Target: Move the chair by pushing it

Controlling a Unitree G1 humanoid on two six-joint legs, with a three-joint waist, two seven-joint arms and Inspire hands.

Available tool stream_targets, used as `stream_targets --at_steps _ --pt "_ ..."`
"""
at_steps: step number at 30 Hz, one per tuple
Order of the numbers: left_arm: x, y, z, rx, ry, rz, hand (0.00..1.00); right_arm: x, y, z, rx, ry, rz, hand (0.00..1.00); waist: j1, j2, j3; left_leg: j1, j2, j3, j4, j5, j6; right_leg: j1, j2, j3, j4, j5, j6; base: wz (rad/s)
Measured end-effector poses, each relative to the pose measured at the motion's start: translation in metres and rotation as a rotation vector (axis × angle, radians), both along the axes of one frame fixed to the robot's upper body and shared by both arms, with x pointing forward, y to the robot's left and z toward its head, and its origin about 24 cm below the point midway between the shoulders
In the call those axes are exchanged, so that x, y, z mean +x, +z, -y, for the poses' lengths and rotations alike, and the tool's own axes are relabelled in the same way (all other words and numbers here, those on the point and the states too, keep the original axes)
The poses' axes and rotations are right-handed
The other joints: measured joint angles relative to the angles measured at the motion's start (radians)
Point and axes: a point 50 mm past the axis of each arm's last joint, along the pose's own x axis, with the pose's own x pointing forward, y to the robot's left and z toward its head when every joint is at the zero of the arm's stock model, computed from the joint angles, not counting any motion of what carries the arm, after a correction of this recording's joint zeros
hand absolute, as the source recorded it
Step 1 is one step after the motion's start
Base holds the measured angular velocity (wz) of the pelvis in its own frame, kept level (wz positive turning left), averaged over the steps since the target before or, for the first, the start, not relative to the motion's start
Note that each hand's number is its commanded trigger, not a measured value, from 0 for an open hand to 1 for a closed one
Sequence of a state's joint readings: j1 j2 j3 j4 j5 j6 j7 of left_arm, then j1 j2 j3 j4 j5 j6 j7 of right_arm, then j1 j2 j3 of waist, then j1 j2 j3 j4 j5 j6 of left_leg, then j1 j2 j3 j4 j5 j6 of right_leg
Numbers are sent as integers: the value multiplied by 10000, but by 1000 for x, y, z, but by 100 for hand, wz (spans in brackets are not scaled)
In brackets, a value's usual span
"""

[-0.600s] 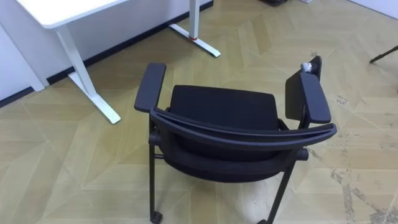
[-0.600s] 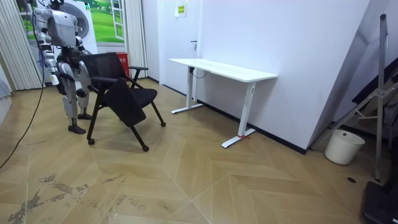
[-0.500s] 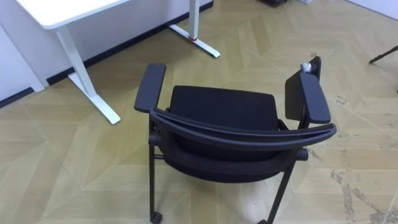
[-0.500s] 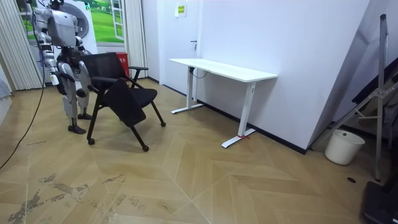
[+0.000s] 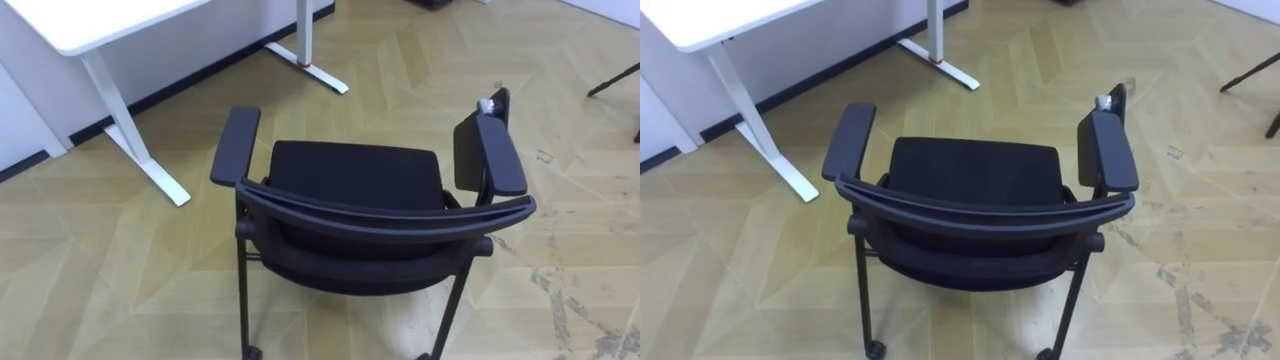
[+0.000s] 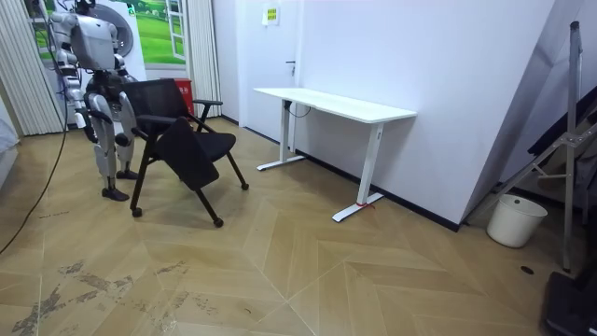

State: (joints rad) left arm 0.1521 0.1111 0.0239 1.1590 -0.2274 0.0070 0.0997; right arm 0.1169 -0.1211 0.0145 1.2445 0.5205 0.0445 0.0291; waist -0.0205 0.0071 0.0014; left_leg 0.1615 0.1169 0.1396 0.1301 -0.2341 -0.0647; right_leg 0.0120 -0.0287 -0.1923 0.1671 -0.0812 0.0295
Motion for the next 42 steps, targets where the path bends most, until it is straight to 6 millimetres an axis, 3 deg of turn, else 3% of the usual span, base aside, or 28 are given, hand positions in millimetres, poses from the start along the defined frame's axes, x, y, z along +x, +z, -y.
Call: stream_targets --at_steps 14,20,26,31,33,37,40,42 --pt "-23 -1 -6 -25 3472 -175 0 -4 0 2 -39 -424 -221 0 89 -31 -36 83 23 -5 27 -16 -6 77 19 8 13 0 -1 0" --pt "-32 2 -18 786 5198 -352 0 -8 0 6 -186 -694 -527 0 311 -13 -51 111 19 -31 76 -16 -5 125 6 -3 35 3 -5 0" --pt "-30 8 -31 1890 5812 -366 0 -9 1 10 -280 -782 -519 0 267 92 -48 191 21 -35 86 -45 4 216 5 -6 32 3 -5 0" --pt "1 22 -58 3110 5495 523 0 -9 4 23 -711 -719 -557 0 266 391 -25 232 13 -36 62 -45 5 218 23 52 38 3 -4 -1" --pt "21 31 -73 3782 4924 1029 0 -10 5 29 -895 -455 -712 0 235 561 -28 235 7 -38 54 -44 6 213 25 73 36 3 -4 0" --pt "60 54 -93 5119 3457 2174 0 -8 6 33 -1091 -290 -702 0 224 701 19 216 6 -45 51 -44 7 195 24 70 28 -2 2 0" --pt "98 83 -107 6441 1870 3459 0 -4 7 35 -1076 -256 -517 0 225 816 -16 151 -9 -58 53 -44 8 121 16 66 43 -11 14 0" --pt "132 117 -112 7775 358 4953 0 -2 8 36 -1099 -219 -478 0 226 871 -36 71 -23 -56 79 -31 23 24 9 92 44 -11 15 0"
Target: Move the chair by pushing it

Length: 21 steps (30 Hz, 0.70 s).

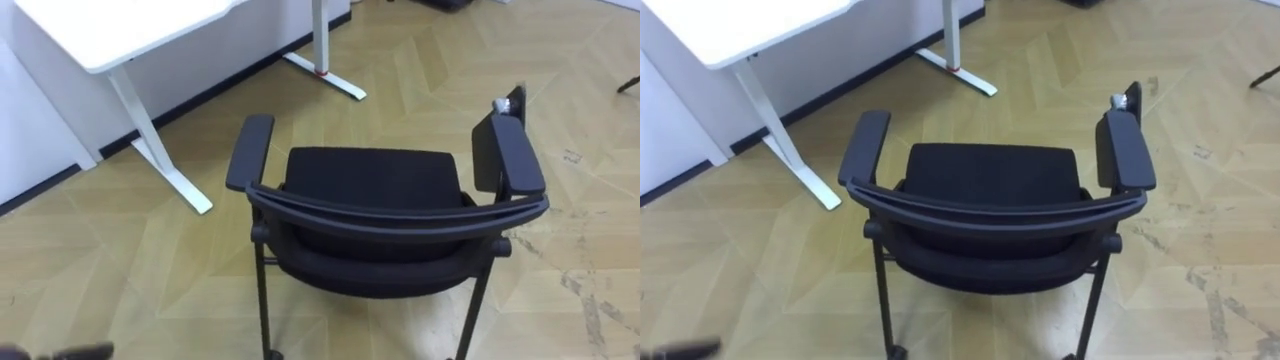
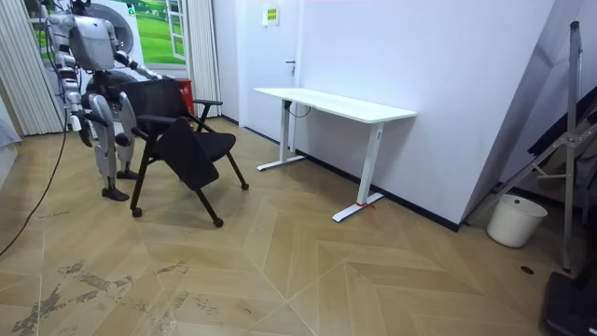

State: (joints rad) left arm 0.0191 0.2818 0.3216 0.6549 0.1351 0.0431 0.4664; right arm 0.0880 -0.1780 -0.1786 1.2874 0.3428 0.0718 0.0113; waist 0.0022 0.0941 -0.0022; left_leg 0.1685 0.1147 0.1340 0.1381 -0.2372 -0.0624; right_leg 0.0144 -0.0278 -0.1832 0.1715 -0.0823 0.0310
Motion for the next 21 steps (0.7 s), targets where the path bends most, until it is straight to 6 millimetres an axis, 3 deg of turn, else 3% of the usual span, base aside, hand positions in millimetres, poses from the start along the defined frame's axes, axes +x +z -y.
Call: stream_targets --at_steps 5,9,14,21 --pt "42 49 6 2467 -2464 467 0 3 3 10 -122 255 168 0 -236 352 8 7 -31 -13 -7 4 5 -12 -32 16 -13 -34 51 -1" --pt "64 80 29 4076 -4592 307 0 7 4 10 -78 183 277 0 -348 379 17 1 -54 22 -13 8 9 -47 -35 93 -36 -50 69 -4" --pt "78 95 58 4942 -6726 -484 0 9 3 8 141 175 192 0 -774 215 109 -79 -78 -21 -8 9 10 -79 -41 187 -33 -123 101 4" --pt "86 106 87 5743 -8546 -1790 0 10 2 6 261 184 260 0 -1078 230 100 -240 -67 -92 129 10 11 -143 -37 194 -49 -140 84 2"
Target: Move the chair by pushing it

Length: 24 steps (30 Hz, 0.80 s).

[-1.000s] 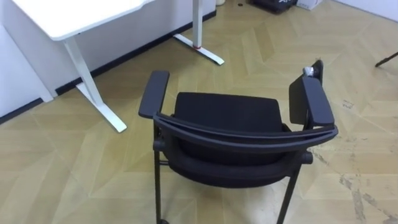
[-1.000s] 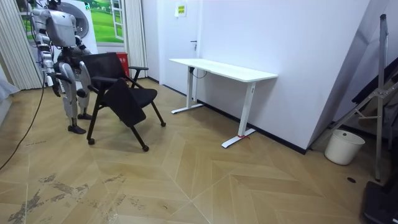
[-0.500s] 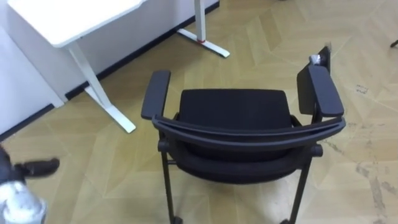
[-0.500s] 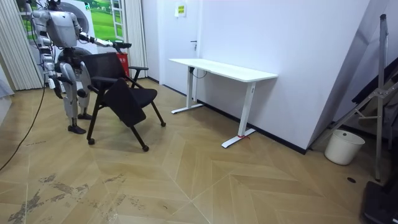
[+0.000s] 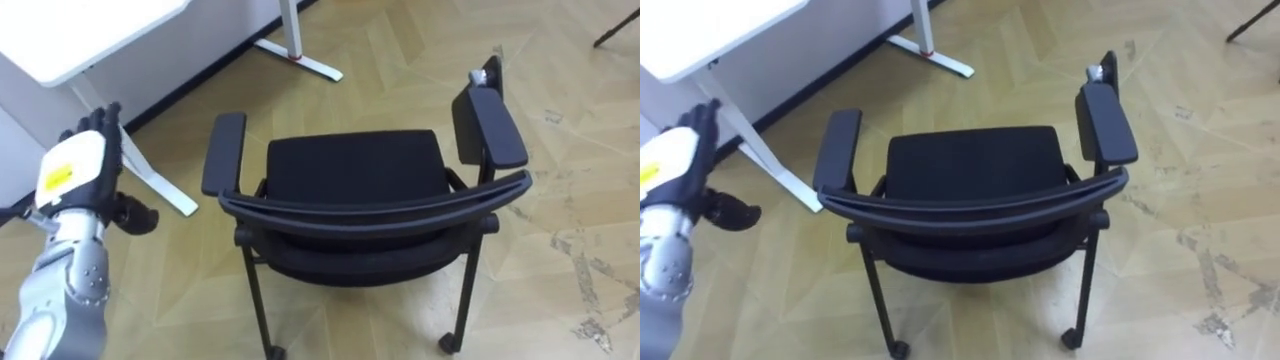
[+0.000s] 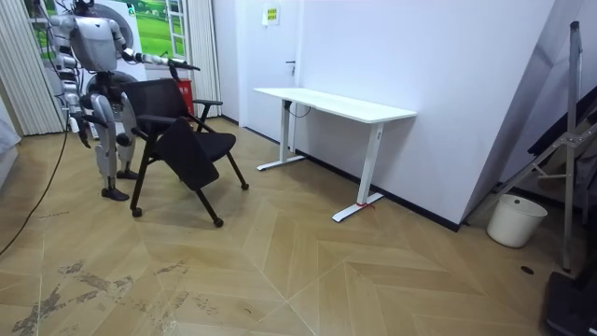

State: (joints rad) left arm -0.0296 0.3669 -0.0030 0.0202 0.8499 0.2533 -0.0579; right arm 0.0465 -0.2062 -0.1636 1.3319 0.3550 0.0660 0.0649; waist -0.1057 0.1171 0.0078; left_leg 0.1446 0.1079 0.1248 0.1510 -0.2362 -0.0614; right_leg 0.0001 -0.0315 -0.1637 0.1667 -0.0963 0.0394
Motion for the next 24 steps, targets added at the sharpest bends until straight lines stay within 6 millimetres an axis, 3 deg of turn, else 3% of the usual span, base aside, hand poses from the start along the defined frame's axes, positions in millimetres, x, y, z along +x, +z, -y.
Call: stream_targets --at_steps 5,13,24 --pt "7 22 18 151 -1075 -32 0 2 1 1 -48 130 11 0 18 -22 10 51 3 46 0 0 0 33 -2 17 4 -6 -2 -1" --pt "9 50 27 1100 -2274 -1037 0 5 1 2 -30 340 54 0 -24 -43 43 22 -8 106 11 0 0 -33 4 140 -11 -14 7 -2" --pt "5 85 38 1982 -3428 -2790 0 4 3 9 -44 193 -125 0 -1 165 61 -23 1 5 99 0 0 65 5 142 -128 -15 5 1"
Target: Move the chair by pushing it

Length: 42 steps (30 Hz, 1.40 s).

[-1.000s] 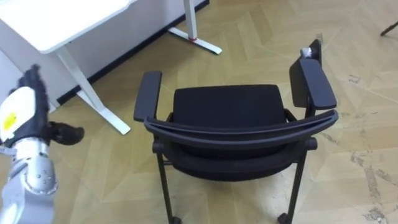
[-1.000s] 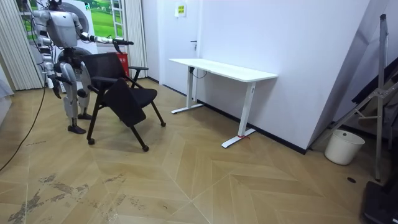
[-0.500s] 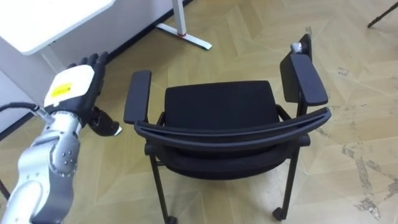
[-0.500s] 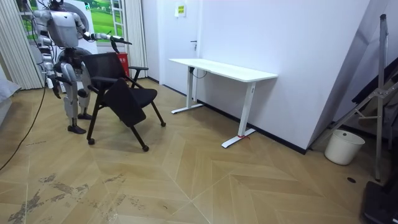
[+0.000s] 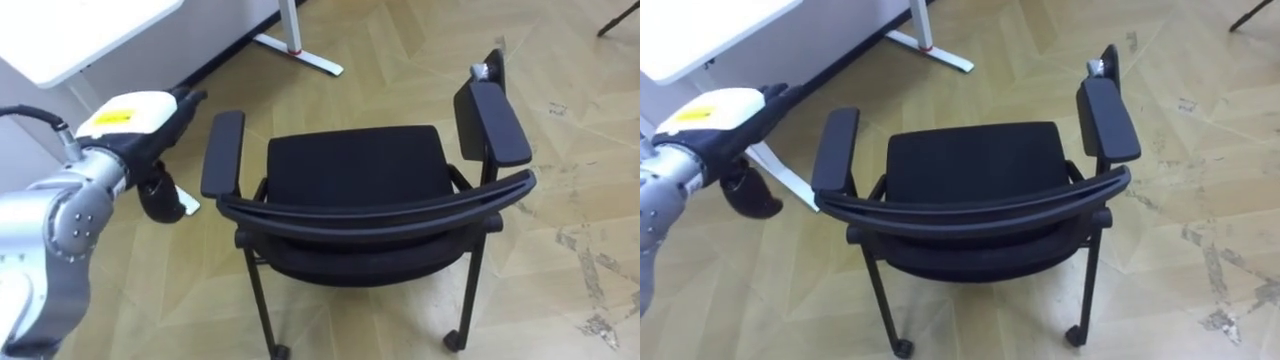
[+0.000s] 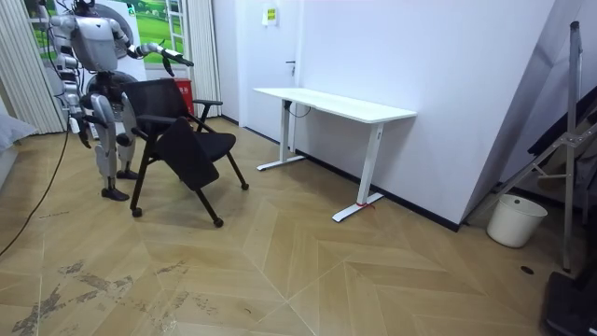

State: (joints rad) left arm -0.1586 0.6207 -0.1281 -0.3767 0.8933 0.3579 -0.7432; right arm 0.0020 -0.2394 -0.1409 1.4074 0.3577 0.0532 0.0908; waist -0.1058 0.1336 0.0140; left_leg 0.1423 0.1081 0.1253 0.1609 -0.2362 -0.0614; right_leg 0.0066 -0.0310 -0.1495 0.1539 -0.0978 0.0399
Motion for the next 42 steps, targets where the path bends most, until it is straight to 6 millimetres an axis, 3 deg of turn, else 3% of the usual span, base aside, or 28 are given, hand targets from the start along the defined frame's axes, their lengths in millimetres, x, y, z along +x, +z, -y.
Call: stream_targets --at_steps 7,12,27,42 --pt "7 21 14 212 -725 -567 0 1 0 0 167 -1 127 0 -6 110 55 52 -7 -64 0 0 0 80 -13 -30 -33 -4 6 2" --pt "-5 25 30 -94 -1907 -1293 0 1 1 2 149 12 130 0 -51 185 42 72 -5 -68 12 0 0 136 -21 -91 -38 -18 14 2" --pt "-12 18 36 -874 -2905 -3148 0 -1 2 5 429 164 165 0 -39 215 34 82 -6 -135 22 -1 0 139 -38 -160 13 -28 -3 2" --pt "-17 3 40 -1007 -3042 -3469 0 -6 2 6 309 -193 9 0 -46 209 39 79 -8 -127 24 -1 0 121 -15 -64 -10 -31 -6 -1"
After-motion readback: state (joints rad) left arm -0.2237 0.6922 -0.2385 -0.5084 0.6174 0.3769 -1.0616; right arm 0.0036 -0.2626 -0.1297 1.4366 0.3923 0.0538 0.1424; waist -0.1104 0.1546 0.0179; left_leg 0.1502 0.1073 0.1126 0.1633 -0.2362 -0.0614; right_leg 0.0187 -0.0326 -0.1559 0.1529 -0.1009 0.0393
